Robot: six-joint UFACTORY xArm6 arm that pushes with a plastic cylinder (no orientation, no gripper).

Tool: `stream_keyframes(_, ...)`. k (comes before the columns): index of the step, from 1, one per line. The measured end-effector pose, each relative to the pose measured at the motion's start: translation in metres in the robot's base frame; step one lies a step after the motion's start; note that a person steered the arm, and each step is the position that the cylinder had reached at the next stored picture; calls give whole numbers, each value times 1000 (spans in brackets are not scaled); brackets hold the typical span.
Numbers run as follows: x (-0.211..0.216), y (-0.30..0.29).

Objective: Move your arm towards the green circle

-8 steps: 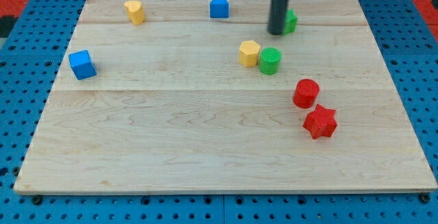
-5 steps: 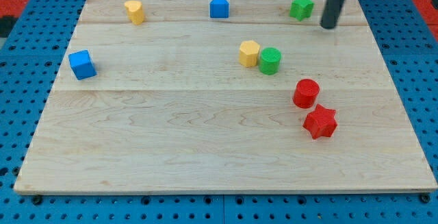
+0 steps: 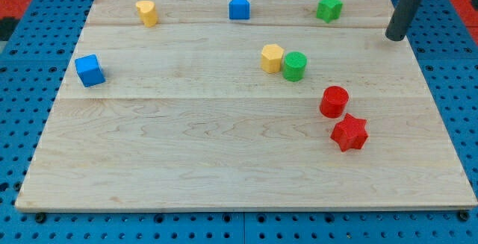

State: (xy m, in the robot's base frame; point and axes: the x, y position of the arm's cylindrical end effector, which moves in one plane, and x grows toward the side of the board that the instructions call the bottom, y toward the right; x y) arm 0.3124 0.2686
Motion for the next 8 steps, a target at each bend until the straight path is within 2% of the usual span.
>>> stream_keyframes(2, 1, 0)
stream_keyframes(4, 30, -20)
stream_keyframes(6, 60, -91)
stream_keyframes(8, 60, -199)
